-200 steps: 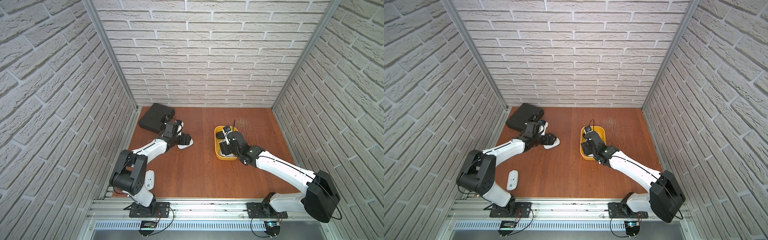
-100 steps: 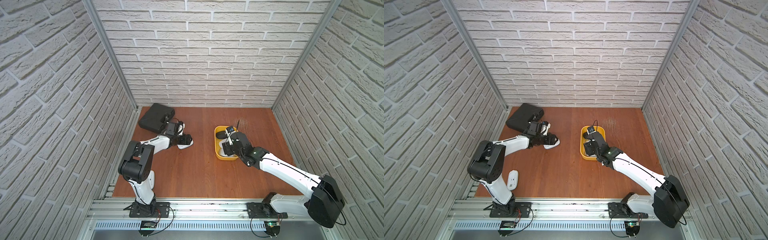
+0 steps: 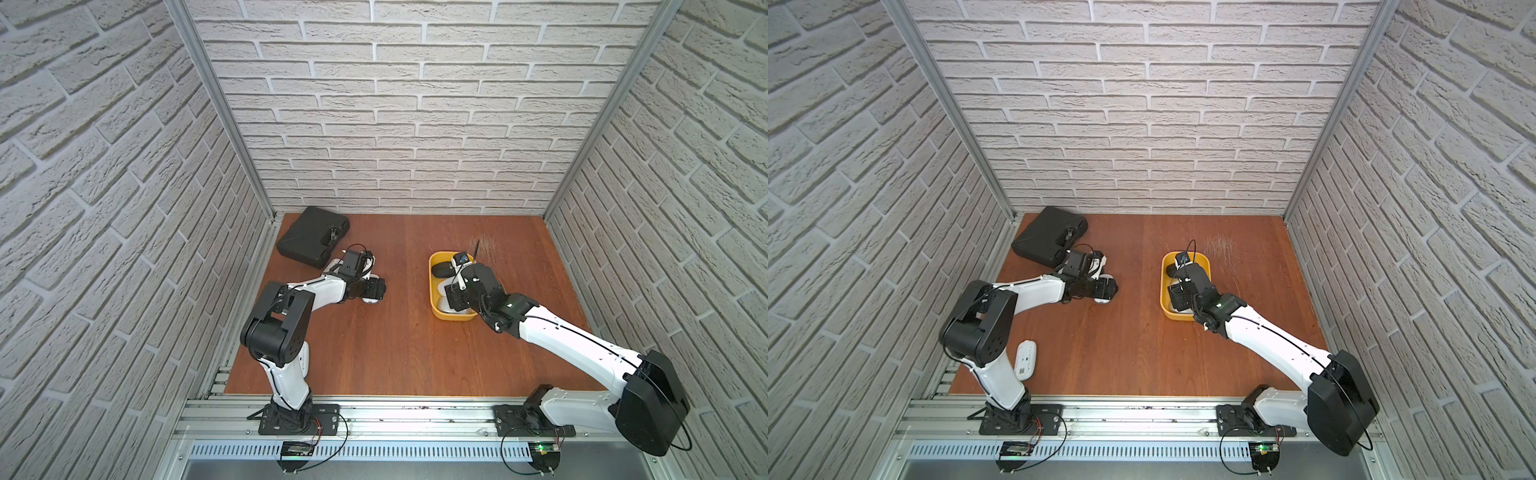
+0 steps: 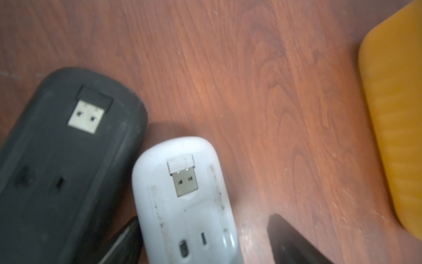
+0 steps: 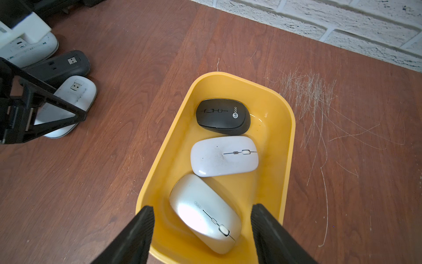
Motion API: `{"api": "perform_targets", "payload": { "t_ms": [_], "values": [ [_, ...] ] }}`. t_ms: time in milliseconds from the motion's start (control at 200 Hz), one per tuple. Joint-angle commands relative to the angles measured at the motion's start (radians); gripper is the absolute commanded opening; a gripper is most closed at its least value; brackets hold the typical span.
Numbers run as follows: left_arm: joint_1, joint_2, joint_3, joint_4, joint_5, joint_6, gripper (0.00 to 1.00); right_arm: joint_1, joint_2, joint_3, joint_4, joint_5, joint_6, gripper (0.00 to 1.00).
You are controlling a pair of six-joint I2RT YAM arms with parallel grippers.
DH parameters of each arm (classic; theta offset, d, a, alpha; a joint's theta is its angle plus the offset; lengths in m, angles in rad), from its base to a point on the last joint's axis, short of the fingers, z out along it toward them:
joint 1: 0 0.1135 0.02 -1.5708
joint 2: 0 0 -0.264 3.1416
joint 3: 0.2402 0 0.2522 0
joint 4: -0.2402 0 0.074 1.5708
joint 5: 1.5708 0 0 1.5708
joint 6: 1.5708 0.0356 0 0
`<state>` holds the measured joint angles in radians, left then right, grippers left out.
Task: Put the mouse in the storage box
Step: Pick up the mouse from the center of the board.
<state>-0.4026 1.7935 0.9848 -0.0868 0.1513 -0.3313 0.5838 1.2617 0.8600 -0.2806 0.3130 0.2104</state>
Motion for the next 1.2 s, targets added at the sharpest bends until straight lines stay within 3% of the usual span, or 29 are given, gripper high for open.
{"api": "perform_targets", "payload": {
  "t_ms": [0,410,610,790,1060,1195],
  "values": [
    [-0.043,0.055,0.035,-0.167,-0.104,0.008,0.86,-0.006,-0.007,-0.004,0.023,-0.004,0.006,0.72],
    [-0.171,0.156,0.177,-0.521,-0.345,-0.023,0.74,-0.013,-0.002,-0.004,0.025,-0.008,0.006,0.71],
    [-0.185,0.156,0.15,-0.523,-0.32,-0.033,0.6,-0.017,0.015,-0.001,0.028,-0.013,0.011,0.7],
    [-0.181,0.098,0.114,-0.478,-0.293,-0.03,0.56,-0.019,0.018,0.002,0.022,-0.012,0.017,0.7],
    [-0.171,-0.122,0.0,-0.282,-0.17,0.003,0.53,-0.022,0.009,-0.002,0.028,-0.057,0.035,0.69],
    [-0.174,-0.272,-0.112,-0.12,-0.049,0.02,0.52,-0.022,0.008,0.009,0.025,-0.157,0.069,0.68]
  ]
}}
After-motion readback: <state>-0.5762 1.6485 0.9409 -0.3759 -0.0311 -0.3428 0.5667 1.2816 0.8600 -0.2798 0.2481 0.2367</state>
